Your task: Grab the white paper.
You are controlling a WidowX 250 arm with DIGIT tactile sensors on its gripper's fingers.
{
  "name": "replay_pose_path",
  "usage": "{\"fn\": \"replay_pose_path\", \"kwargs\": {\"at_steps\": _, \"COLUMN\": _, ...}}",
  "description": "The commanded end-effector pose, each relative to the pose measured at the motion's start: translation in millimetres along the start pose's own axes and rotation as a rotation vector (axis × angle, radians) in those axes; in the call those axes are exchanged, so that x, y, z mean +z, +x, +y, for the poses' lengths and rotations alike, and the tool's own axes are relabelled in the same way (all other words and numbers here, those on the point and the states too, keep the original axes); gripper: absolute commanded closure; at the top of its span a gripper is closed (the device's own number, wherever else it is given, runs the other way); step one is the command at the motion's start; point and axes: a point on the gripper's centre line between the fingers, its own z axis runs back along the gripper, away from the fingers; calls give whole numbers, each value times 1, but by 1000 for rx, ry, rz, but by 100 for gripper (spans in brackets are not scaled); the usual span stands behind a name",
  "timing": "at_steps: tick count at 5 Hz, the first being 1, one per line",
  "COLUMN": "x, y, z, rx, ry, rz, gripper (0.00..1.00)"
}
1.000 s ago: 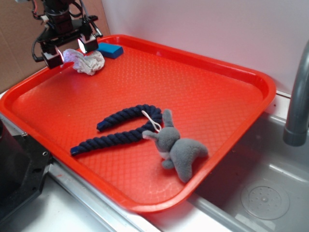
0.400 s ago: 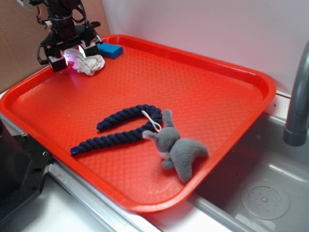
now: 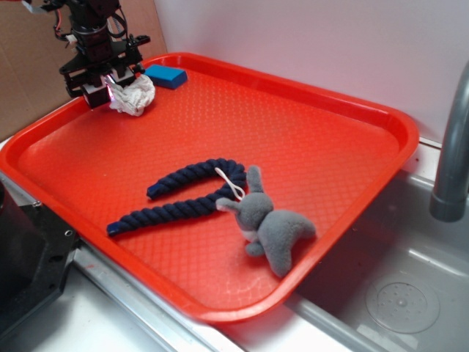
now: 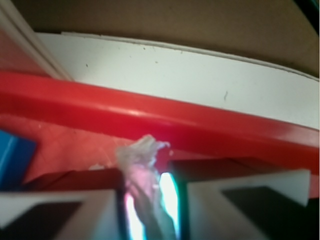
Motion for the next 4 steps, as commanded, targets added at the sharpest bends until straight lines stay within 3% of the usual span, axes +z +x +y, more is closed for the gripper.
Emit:
{"fn": "replay_pose_path", "kwargs": {"at_steps": 1, "x": 68, "y": 10, "z": -7, "rx": -331, "ry": -83, "rz": 14, "gripper": 100}}
{"fn": "replay_pose_path", "kwargs": {"at_steps": 2, "x": 96, "y": 0, "z": -15, "rx": -487, "ry": -134, "rz": 69, "gripper": 100}}
{"fn": "replay_pose_path", "kwargs": {"at_steps": 3, "x": 135, "y": -28, "z": -21, "rx": -718, "ry": -209, "rz": 176, "gripper": 100}}
{"fn": "replay_pose_path", "kwargs": {"at_steps": 4, "x": 166, "y": -50, "z": -17, "rx": -852, "ry": -234, "rz": 219, "gripper": 100}}
